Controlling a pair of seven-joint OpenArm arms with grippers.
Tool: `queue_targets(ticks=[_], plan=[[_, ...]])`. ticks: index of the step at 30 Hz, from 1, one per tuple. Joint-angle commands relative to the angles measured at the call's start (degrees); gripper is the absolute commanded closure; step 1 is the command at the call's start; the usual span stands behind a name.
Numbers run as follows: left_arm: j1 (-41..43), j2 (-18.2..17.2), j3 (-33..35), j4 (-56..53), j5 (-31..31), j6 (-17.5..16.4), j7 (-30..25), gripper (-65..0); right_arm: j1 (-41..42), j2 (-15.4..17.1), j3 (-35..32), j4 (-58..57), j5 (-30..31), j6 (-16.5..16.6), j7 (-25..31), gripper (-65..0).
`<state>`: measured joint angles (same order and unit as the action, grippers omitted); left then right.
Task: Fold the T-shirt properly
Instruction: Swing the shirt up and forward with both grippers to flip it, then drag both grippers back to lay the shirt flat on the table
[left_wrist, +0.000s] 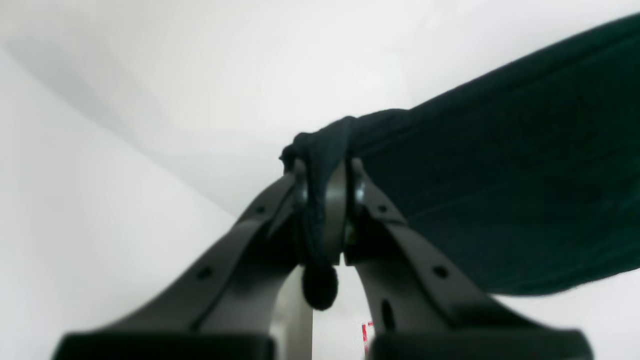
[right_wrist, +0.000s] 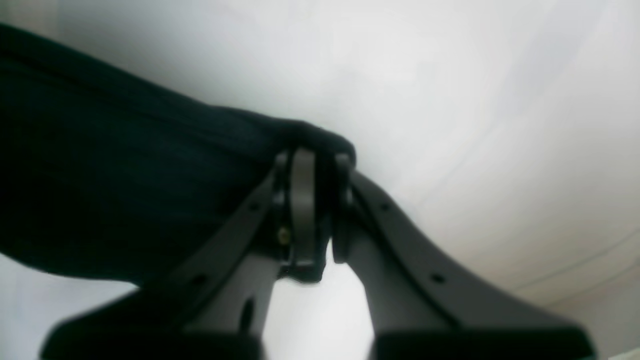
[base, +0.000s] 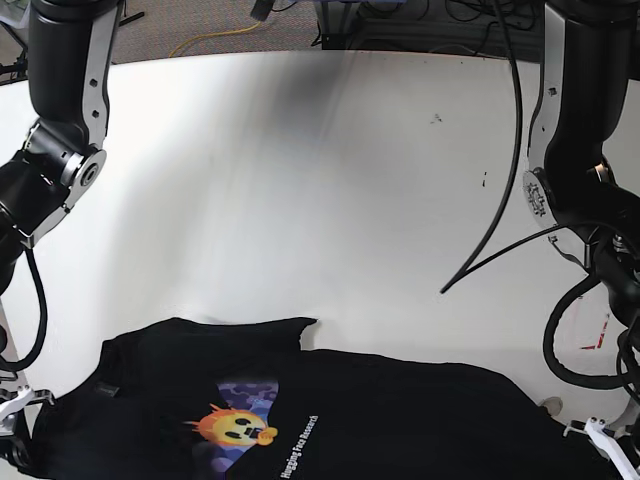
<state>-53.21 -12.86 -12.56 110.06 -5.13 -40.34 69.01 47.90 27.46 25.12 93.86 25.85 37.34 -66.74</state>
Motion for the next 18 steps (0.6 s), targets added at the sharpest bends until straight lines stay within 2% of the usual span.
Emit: queue_targets(ticks=[1,5,8,11,18], plan=[[1.3,-0.9,-0.1,0.8,1.4,0.3,0.0,-0.3,-0.4,1.2,0.2,0.9,0.0,-0.2,0.4,-4.0],[7.4,-0.9,-0.6,2.2,1.3,0.3,0.7,-0.3,-8.3,0.9,3.8,5.0,2.9,-0.2,-0.2,-4.0],[12.0,-0.9,-0.6,4.0,1.4,0.3,4.1,-0.3,-15.0,0.5,5.6,7.6,4.7,-0.2,-0.4,-4.0],[17.7,-0.7,-0.7,5.1,1.4,0.3,6.7,-0.3,-21.7,-2.6,6.7,10.4,5.6,-0.3,-0.5,-4.0],[30.7,-0.8,-4.9,5.3,1.3,0.3,6.7,-0.3,-35.3,-8.8,9.4,17.1,5.9,-0.3,-0.6,-4.0]])
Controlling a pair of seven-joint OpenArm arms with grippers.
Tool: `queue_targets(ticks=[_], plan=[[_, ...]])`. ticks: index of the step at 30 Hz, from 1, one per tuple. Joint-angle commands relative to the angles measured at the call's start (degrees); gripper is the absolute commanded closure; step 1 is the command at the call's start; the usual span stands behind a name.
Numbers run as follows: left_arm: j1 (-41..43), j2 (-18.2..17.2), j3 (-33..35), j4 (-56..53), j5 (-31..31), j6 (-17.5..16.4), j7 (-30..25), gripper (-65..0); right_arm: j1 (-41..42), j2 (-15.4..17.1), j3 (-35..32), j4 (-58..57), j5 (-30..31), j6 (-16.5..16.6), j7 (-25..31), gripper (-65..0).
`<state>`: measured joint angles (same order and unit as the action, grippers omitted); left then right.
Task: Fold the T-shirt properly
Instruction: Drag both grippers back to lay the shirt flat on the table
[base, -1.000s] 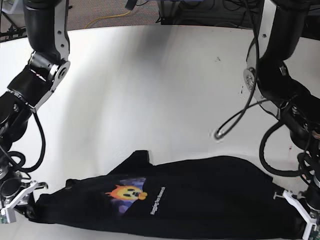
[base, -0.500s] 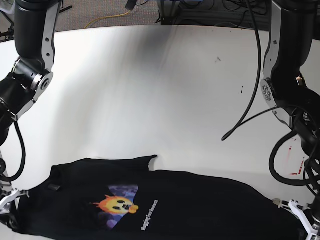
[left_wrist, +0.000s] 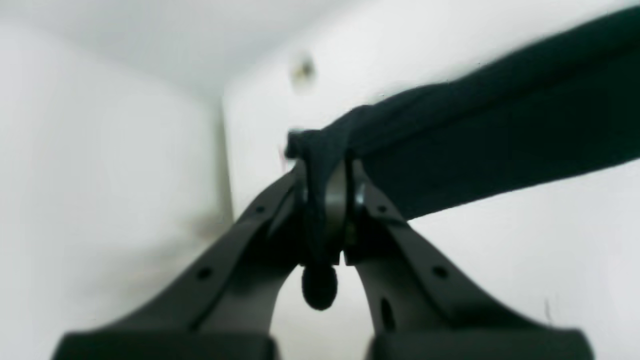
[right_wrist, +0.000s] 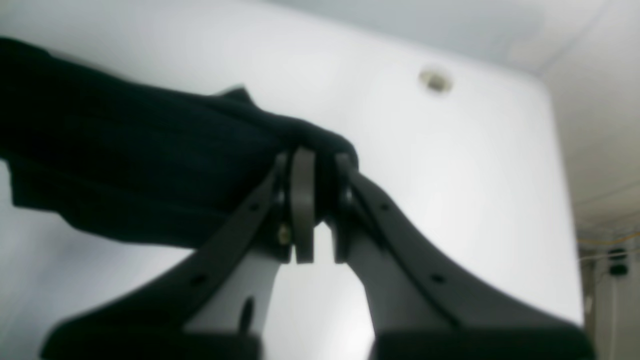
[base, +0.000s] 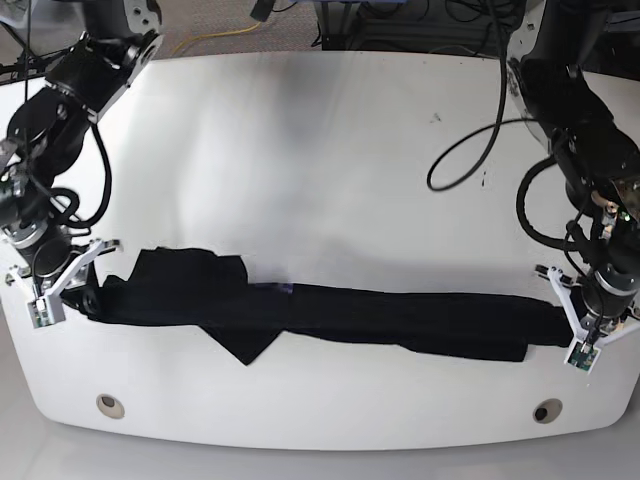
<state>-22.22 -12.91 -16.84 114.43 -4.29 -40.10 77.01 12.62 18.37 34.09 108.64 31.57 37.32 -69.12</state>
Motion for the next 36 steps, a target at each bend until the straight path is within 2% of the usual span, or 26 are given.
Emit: queue_targets(ticks=[1,4,8,14,21,26,31,36], plan=[[1.2,-0.8,-1.0,1.0,0.5,0.1,-1.3,-0.3,-1.7,-0.4,0.4,2.8,0.2,-0.3,1.8,-4.0],[6.9,-0.8,-2.5,1.0,0.6,0.1,-1.3,-0.3,-6.5,-3.1,0.5,3.8,0.6,-0.3,1.8,-3.8],[14.2,-0.6,-4.7,1.0,0.6,0.1,-1.4,-0.3,-12.6,-5.7,4.3,4.0,5.0,-0.7,1.8,-3.8],[23.0,-0.6,-7.6,0.9,0.5,0.1,-1.6,-0.1,-20.3,-7.5,5.1,4.0,8.3,-0.7,1.8,-3.8],[34.5,-0.5,-8.2,0.9,0.6,0.1,-7.5,-0.1,-28.1,-8.3,6.0,4.0,12.9,-0.7,1.8,-3.6],[40.6,-0.5,-8.5,0.9,0.6,0.1,-8.8,-0.1,-33.6,-8.4,8.3,4.0,15.8,-0.7,1.8,-3.6],[46.7,-0.5,-8.5,0.8,0.8,0.1,-15.3,-0.1,-37.1,-8.5,10.8,3.9,16.2,-0.7,1.8,-3.6],[48.8,-0.5,-9.6,0.9,0.6,0.1,-15.9,-0.1,-38.9,-8.7,11.1,3.9,16.2,-0.5,1.8,-3.6]])
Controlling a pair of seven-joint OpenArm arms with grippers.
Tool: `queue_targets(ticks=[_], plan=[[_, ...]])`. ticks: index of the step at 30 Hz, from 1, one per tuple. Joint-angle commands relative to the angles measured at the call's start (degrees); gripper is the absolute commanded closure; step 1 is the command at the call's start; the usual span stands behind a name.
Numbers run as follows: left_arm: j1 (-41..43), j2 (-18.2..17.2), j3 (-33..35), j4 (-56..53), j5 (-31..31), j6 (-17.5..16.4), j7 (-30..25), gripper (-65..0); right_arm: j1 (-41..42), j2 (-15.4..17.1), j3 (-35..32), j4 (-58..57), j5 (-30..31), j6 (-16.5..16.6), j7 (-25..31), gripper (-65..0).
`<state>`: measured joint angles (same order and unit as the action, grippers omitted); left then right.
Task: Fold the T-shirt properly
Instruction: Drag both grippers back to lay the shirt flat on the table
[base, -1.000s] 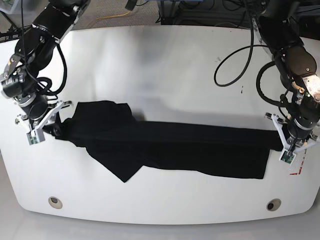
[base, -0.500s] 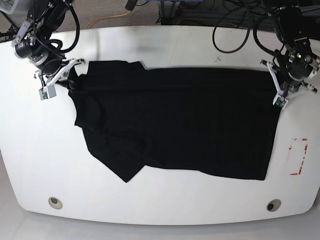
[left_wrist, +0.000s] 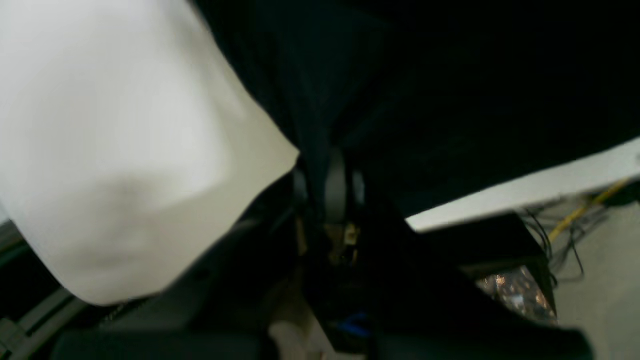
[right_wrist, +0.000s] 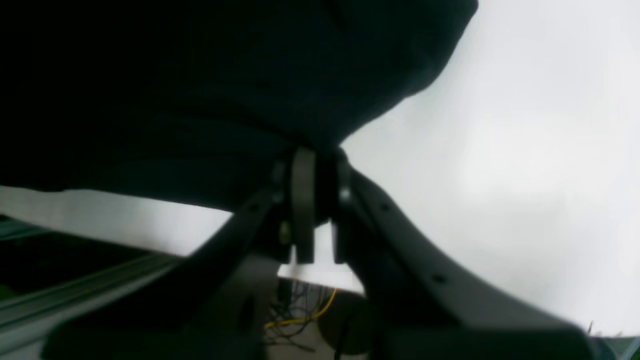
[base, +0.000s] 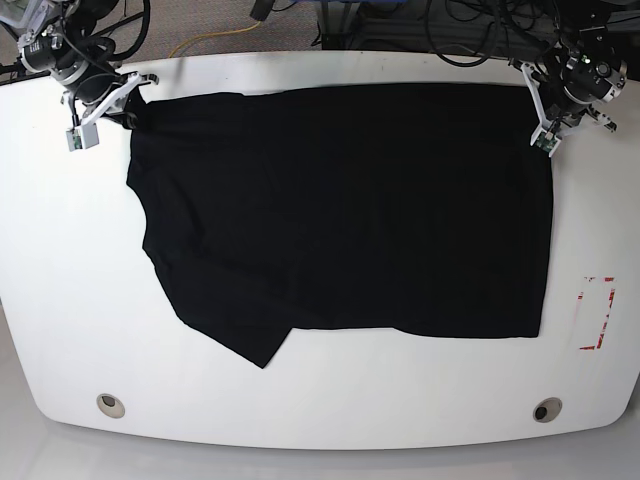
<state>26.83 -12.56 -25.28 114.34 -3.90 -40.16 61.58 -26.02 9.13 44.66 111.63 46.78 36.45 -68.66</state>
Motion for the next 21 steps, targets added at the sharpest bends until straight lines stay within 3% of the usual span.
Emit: queue_targets(ticks=[1,10,18,21], plan=[[-0.2,-0.8,-1.8,1.0,0.1,0.2,-0.4,-0.1,-0.3,0.6,0.5,0.9,1.0,0.4,1.4,-3.6],[-0.7,3.1,-12.6,0.9,0.2,0.2,-0.6,0.0,-3.8,0.6,1.3,0.9,1.1,0.5,1.4,-3.6],[-1.2,3.5,-13.5,0.9,0.1,0.2,-0.6,0.0,-5.0,0.4,1.3,0.7,2.6,0.5,1.4,-3.6],[-3.5,5.1,-14.9,0.8,0.1,0.2,-0.6,0.0,-4.4,-1.1,1.3,0.7,2.4,0.5,1.4,-3.6]])
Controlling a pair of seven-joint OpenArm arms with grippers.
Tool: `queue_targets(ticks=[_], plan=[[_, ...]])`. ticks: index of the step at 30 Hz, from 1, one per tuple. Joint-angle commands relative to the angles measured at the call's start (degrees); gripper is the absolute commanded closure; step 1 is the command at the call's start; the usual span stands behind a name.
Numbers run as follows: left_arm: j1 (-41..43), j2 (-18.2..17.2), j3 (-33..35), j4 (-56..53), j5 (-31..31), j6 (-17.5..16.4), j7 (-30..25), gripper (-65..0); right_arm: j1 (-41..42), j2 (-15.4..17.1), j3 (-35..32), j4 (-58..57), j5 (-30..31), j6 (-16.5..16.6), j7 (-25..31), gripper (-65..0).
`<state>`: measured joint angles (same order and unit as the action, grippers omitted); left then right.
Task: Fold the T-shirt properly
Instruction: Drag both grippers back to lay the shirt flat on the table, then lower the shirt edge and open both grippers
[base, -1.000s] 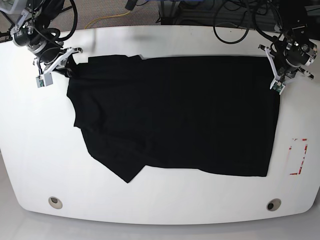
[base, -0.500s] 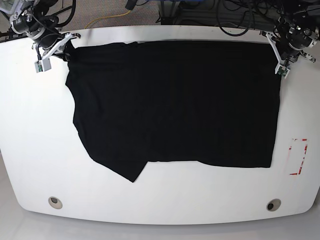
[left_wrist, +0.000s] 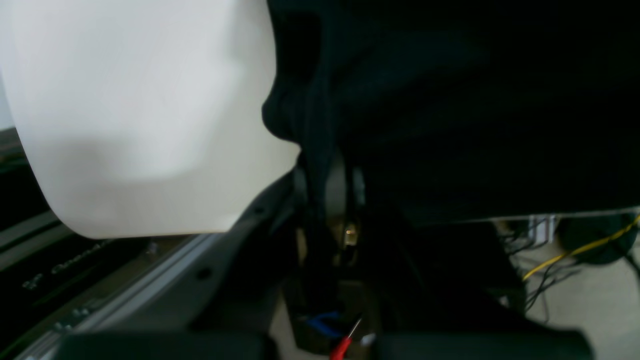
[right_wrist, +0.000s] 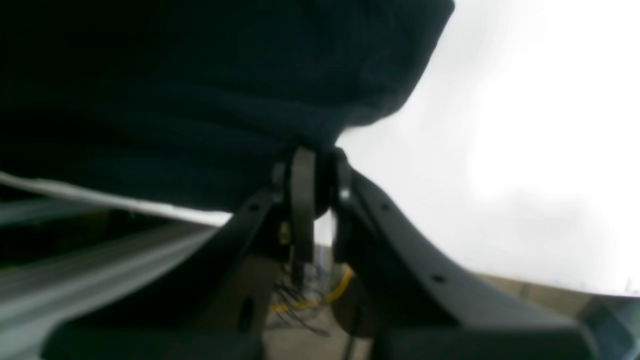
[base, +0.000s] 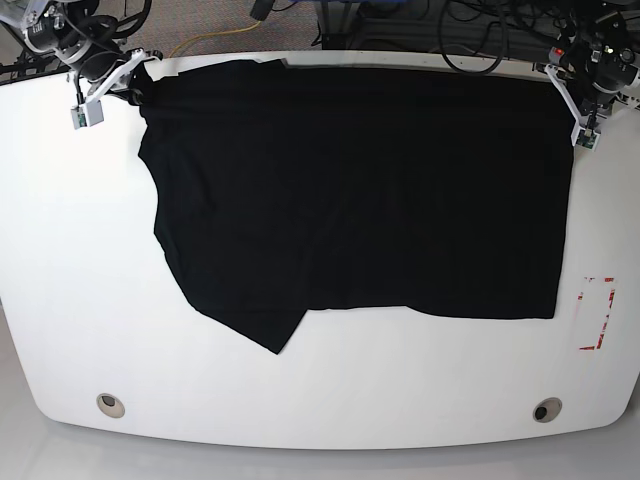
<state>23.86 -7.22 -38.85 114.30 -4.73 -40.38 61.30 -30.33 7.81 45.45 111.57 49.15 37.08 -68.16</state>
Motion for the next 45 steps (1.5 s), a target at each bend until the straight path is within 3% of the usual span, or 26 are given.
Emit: queue_targets(ticks=[1,10,19,25,32,34,38,40,43,45], plan=[[-1.0,0.0,-2.0,0.8,0.9,0.4,-0.3,0.0,0.2,0.2,0.5,0.7,0.1,0.0,0.9,-3.6],[-9.8,-0.1,-2.8,0.3,1.3,0.4,-0.3,0.0,7.7,-0.6,0.5,0.5,-0.4,-0.2,1.0,-3.6],[-18.1,-0.5,-2.6,-4.7,1.4,0.4,-0.3,0.0,17.4,-0.6,0.3,-7.3,-6.1,0.0,1.0,-3.6],[-23.3,-0.6,-2.3,-11.0,1.4,0.4,-0.3,-0.1,21.8,-0.6,0.3,-12.4,-6.7,0.0,1.0,-3.6],[-26.9,-4.4,0.7,-20.2,1.4,0.4,-0.3,-1.3,23.8,-0.5,0.3,-16.0,-6.8,-0.5,1.1,-4.3],[-27.2,-5.3,2.4,-22.2,1.4,0.4,-0.3,-7.1,24.0,-0.5,-0.8,-16.0,-7.1,-0.6,1.2,-4.9],[-29.5,-6.0,2.9,-25.6,1.1,0.4,-0.3,-30.6,24.7,-0.6,-2.2,-16.0,-11.0,-0.5,1.3,-22.2],[-30.6,-5.9,2.9,-26.6,1.0,0.4,-0.3,-40.4,24.9,-0.7,-2.2,-15.6,-11.4,-0.1,1.3,-34.7],[-30.8,-5.9,2.9,-26.4,0.8,0.4,-0.3,-42.5,23.4,-0.6,-2.0,-13.1,-9.3,-0.1,1.1,-45.8],[-31.6,-5.9,2.9,-24.9,0.8,0.4,-0.3,-42.2,21.5,-0.6,-2.0,-9.4,-6.9,-0.4,1.0,-48.2]])
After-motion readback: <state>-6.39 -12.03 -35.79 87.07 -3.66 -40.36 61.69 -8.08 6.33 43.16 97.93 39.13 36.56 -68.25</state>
